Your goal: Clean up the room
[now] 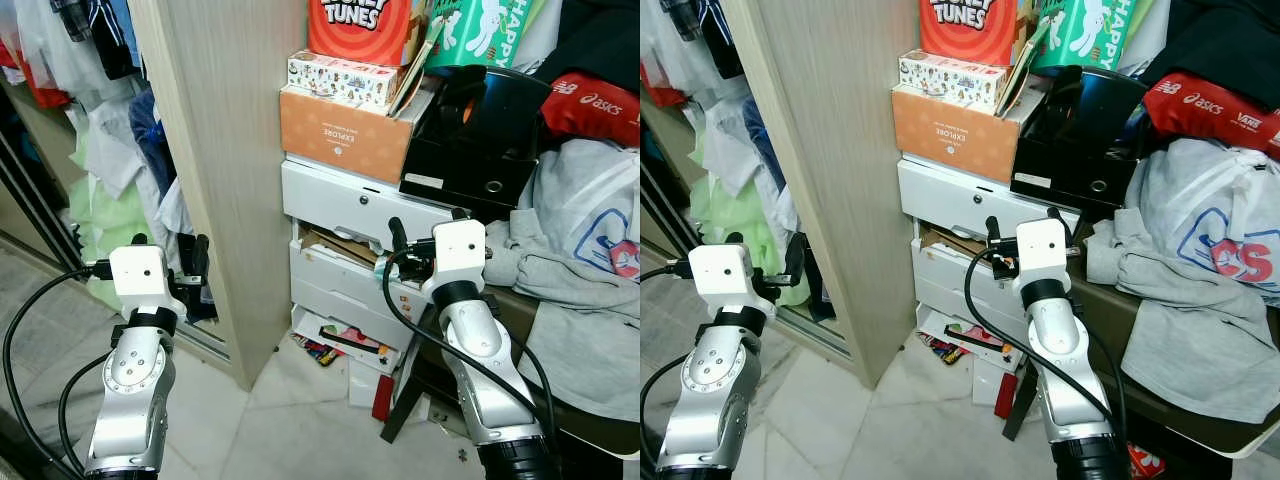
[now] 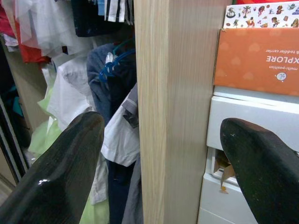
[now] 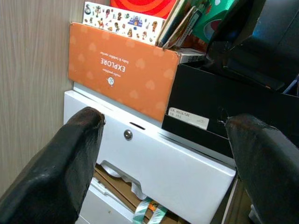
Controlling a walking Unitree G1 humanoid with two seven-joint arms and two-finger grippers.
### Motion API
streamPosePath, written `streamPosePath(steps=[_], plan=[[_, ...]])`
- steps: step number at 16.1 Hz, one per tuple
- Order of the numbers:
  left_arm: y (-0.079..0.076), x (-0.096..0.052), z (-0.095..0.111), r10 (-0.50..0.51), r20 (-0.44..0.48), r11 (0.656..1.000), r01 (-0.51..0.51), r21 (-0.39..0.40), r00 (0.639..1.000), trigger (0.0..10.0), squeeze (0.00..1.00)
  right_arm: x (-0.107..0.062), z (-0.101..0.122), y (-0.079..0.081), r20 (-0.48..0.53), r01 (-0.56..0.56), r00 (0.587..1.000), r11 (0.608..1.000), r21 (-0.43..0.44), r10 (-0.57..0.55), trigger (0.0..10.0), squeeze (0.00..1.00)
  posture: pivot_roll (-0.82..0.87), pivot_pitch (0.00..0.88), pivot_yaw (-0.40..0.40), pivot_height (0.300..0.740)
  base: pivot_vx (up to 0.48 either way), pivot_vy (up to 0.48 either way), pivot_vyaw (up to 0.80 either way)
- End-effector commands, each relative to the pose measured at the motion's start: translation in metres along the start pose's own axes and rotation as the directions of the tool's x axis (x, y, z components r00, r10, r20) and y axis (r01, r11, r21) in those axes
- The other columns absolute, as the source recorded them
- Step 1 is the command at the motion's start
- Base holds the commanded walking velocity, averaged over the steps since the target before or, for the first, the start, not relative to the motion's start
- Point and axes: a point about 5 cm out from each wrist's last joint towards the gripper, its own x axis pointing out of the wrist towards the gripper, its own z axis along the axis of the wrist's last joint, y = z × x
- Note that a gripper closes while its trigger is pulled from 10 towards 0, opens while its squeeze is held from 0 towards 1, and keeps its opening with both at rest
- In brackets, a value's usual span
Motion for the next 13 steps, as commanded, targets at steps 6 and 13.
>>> streamPosePath(steps=[6,13], plan=[[-0.0007,0.0008,-0.0011,-0.010,-0.015,1.000,0.010,-0.008,1.000,10.0,0.00,-0.0001,-0.0005,-0.0004,-0.001,-0.011,1.000,1.000,-0.017,0.011,10.0,0.00,-0.08,0.000,-0.026,0.740,0.000,0.000,0.67],[-0.0015,0.0019,-0.0008,-0.018,-0.014,1.000,0.018,-0.006,1.000,10.0,0.00,0.0010,0.0005,-0.0002,0.005,-0.011,1.000,1.000,-0.018,0.011,10.0,0.00,-0.08,0.000,-0.026,0.740,0.000,0.000,0.80]])
